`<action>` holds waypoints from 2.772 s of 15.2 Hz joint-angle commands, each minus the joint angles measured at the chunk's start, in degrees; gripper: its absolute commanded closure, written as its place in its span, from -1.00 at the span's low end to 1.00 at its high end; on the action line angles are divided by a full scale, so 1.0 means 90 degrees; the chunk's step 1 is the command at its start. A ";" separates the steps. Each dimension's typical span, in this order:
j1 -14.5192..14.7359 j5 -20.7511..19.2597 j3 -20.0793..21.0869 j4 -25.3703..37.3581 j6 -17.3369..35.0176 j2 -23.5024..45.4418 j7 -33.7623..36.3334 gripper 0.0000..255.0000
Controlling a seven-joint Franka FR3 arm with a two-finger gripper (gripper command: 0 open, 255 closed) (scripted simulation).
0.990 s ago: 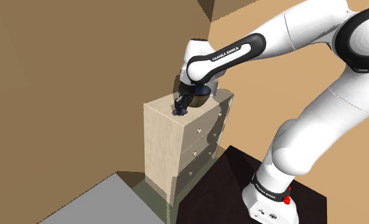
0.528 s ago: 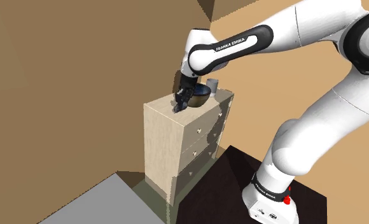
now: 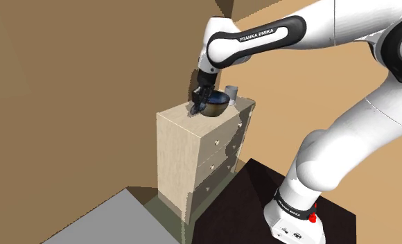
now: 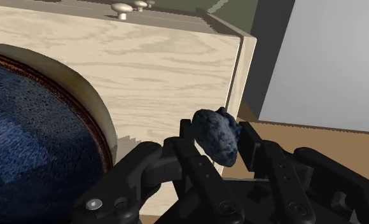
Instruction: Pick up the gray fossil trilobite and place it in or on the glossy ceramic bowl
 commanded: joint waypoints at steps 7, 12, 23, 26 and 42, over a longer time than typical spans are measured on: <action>0.0000 0.0001 0.0003 0.0590 -0.0709 -0.0116 -0.0001 1.00; 0.0001 0.0002 0.0005 0.0995 -0.1141 -0.0144 0.0000 1.00; -0.0406 -0.0070 -0.0849 0.1875 -0.1321 0.0555 -0.1230 1.00; -0.0550 -0.0025 -0.1153 0.2256 -0.1345 0.0917 -0.1697 1.00; -0.0707 0.0099 -0.1451 0.1644 -0.0248 0.1422 -0.2205 1.00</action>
